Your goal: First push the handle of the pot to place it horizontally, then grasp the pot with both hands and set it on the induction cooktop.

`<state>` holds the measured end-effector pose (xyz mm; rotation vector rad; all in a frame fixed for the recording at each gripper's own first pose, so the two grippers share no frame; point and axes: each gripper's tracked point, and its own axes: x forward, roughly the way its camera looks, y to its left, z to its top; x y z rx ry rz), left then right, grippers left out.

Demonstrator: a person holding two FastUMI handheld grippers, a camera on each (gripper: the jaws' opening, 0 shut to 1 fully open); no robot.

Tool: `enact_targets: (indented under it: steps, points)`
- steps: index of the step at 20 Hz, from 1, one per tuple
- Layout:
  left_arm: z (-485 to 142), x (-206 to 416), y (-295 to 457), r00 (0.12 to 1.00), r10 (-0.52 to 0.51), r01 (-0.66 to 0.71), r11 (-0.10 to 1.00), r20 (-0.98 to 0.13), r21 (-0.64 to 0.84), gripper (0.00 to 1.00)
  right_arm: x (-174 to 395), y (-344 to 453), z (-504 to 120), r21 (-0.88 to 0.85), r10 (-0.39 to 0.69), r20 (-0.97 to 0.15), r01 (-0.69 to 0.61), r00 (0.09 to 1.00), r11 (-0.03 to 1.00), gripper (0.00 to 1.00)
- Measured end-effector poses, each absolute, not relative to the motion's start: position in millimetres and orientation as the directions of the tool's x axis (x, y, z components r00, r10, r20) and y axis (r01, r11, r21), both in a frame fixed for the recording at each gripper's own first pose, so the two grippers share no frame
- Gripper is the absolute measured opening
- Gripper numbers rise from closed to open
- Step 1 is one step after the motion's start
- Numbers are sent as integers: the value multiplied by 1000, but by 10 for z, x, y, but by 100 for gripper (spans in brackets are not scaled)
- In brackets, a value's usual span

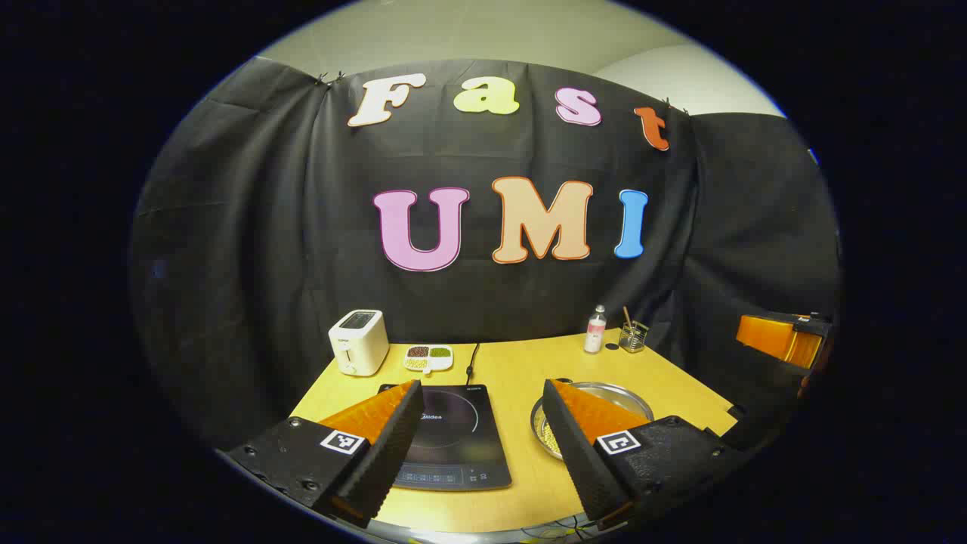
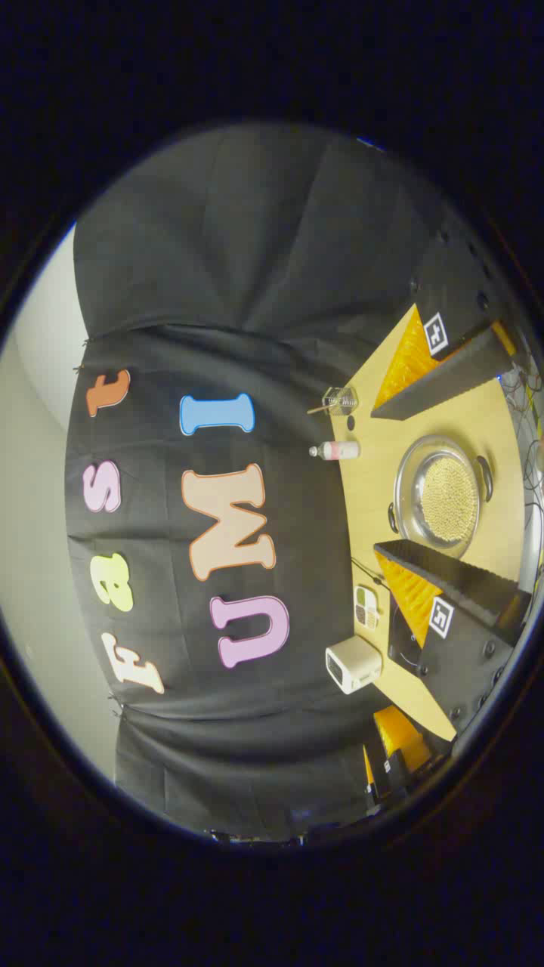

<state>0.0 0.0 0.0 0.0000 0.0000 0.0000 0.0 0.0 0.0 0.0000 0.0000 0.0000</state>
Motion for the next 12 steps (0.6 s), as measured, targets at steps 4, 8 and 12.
enact_targets:
  steps: [4, 8, 12]
  points:
    - [3, -49, 82, 1000, -8, 8, 1000, 1, 13, 96, -173, -12, 35, 13, -31, 19, 31, 999, 999, 92]
    - [-9, -131, 132, 1000, -16, 16, 1000, 7, 10, 96, -376, -55, 104, 0, -65, 49, 65, 997, 998, 92]
    - [-77, -235, 170, 1000, -28, 28, 1000, 1, -4, 93, -518, -35, 85, -8, -82, 61, 83, 995, 997, 92]
